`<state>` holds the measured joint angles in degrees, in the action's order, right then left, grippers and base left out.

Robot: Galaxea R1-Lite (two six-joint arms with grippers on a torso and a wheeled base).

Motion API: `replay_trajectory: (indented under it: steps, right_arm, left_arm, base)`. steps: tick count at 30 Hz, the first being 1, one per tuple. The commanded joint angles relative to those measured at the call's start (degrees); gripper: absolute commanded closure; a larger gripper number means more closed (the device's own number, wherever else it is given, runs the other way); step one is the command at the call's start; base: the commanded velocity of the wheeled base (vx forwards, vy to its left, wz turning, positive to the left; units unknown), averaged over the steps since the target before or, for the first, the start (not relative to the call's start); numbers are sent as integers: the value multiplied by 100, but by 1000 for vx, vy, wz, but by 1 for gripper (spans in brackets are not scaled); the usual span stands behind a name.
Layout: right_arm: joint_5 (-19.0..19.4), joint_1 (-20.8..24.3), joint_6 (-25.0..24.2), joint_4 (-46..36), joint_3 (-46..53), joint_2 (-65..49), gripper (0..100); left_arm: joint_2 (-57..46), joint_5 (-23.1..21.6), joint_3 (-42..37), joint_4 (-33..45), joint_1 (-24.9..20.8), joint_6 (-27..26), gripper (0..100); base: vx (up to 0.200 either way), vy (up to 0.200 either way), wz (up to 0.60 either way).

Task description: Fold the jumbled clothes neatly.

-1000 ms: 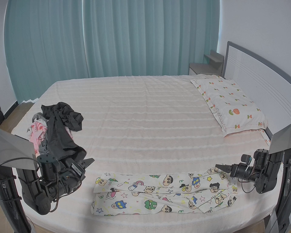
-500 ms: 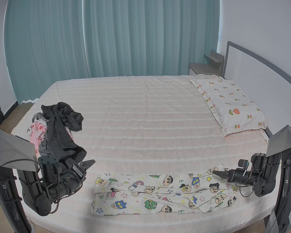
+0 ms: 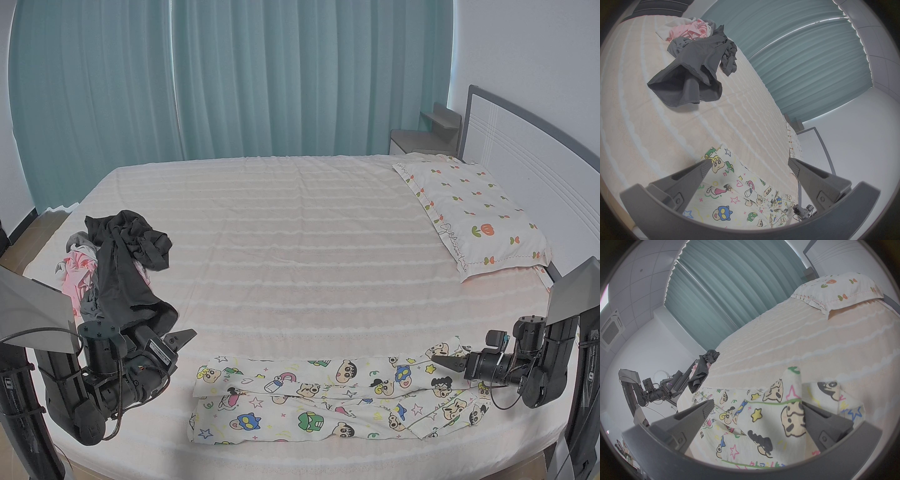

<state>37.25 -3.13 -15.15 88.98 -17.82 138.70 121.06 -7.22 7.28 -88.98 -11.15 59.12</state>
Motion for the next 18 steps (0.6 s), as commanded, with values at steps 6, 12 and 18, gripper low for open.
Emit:
replay_trajectory:
  steps: [6, 12, 18]
  right_arm:
    - [-430, -153, 4, 76, -230, 596, 0]
    - [-447, -188, 4, -100, -178, 552, 0]
    - [-456, -188, 39, 23, -63, 526, 0]
  left_arm:
    - [-4, 10, -33, -58, -1, 3, 0]
    - [-13, 19, -69, -58, 8, 3, 0]
    - [-30, 19, -77, -58, 8, 3, 0]
  base:
    - [0, 0, 0]
    - [0, 0, 0]
    - [0, 0, 0]
